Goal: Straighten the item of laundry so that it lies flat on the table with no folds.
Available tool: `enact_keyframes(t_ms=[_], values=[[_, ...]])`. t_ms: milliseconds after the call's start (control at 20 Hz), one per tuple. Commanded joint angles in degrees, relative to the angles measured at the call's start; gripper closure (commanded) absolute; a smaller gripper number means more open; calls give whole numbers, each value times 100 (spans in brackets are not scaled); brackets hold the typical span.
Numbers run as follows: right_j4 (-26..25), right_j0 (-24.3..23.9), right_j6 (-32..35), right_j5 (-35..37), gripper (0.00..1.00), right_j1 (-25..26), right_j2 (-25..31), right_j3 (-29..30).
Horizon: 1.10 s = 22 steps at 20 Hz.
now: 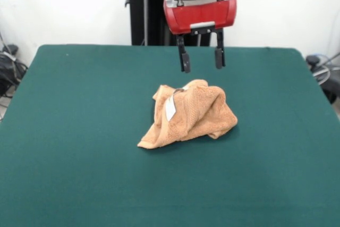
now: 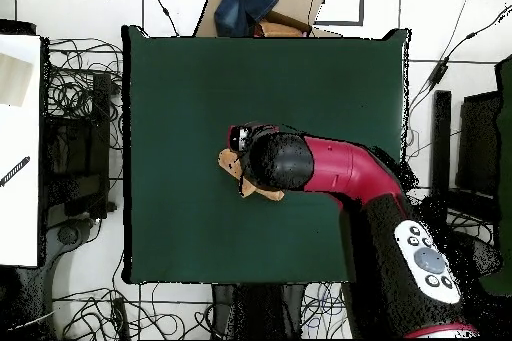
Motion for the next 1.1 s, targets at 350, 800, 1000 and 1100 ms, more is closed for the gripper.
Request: enact_keyframes(t_ms=[350,800,1000,1100], values=[[-39,-77,236,-173,0,150,473,427],[-8,17,341,-123,0,135,416,403],[49,58,393,-2,0,152,383,378],[62,52,393,3,0,165,397,386]])
